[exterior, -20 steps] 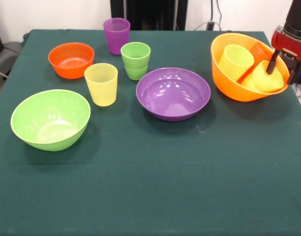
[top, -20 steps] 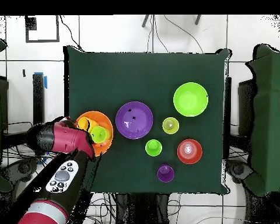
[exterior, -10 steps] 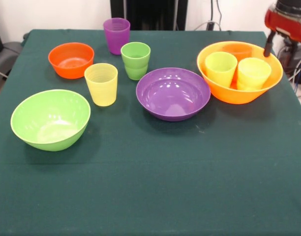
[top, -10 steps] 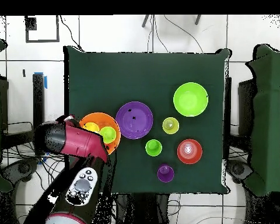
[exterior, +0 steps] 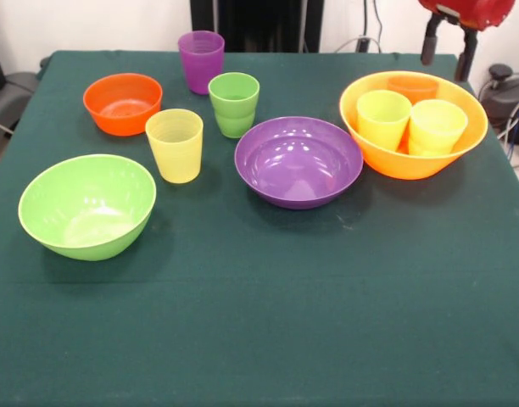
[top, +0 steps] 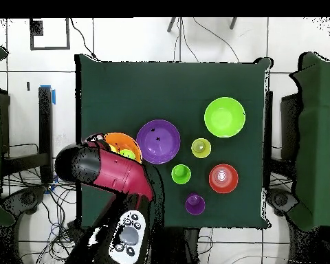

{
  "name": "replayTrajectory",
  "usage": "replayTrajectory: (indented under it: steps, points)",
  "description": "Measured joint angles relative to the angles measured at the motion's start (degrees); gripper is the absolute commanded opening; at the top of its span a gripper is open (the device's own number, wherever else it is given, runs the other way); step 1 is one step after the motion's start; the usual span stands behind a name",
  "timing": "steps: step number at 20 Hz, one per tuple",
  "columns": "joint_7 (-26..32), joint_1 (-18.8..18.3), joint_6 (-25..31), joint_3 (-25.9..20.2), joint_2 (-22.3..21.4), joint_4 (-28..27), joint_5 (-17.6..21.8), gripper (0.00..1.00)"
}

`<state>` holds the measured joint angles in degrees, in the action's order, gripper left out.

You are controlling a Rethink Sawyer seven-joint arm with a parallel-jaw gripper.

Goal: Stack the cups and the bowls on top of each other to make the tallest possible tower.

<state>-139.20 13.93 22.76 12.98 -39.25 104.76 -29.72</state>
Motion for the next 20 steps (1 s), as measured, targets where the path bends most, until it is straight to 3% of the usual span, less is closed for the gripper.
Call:
replayTrajectory:
  steps: [5,20]
  points:
    - [0.0,0.2,-0.2,-1.4,0.8,0.0,0.9,1.0]
    - [0.0,3.7,-2.2,-4.2,9.2,-2.1,1.1,1.0]
